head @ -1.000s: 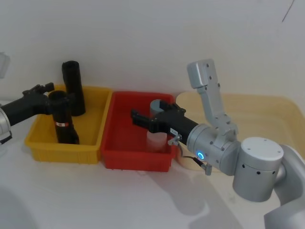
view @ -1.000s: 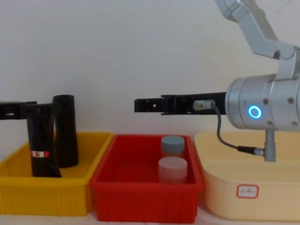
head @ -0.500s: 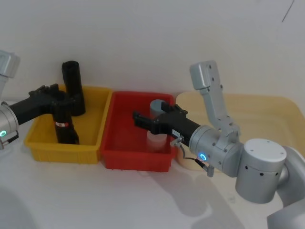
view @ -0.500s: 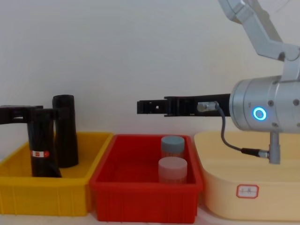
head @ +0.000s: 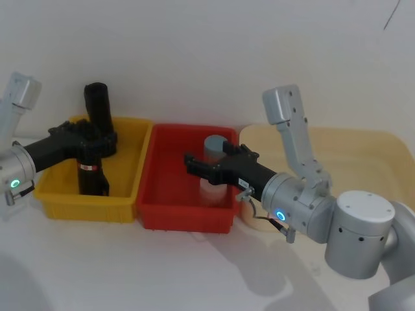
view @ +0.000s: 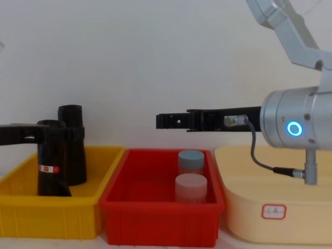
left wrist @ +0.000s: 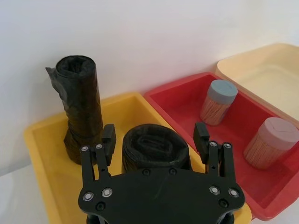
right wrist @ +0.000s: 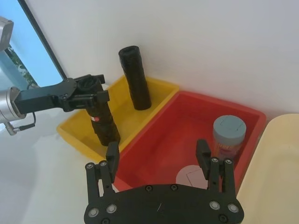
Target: Pick up the garbage bag with the one hand and transfer it to the other hand.
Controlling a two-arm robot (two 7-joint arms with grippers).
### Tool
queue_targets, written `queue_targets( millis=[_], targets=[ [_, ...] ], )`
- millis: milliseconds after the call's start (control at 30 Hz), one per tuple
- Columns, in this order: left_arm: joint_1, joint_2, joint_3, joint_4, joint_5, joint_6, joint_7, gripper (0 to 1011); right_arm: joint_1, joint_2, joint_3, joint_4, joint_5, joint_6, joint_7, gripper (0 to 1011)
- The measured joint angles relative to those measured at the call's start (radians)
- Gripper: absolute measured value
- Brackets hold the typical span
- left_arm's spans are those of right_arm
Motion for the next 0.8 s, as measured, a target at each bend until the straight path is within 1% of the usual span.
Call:
queue_targets(
  millis=[233,367,800],
  targets=[
    [0.002,-0.005,0.004,-0.003,0.014,0.018,0.018,1002,-0.003,0.006,0.0,-0.005,0.007,0.002,-0.002,1000],
    [0.011,-0.003,0.003,-0.016,0.024,0.035,0.039,1002,-0.005,0.009,-0.001,-0.008,0.011,0.003,-0.004,1000],
    [0.037,0.005,-0.01,-0.049,0.043,0.066,0.091,1002,-0.012,0.014,-0.007,-0.019,0.013,0.007,-0.008,1000]
  ],
)
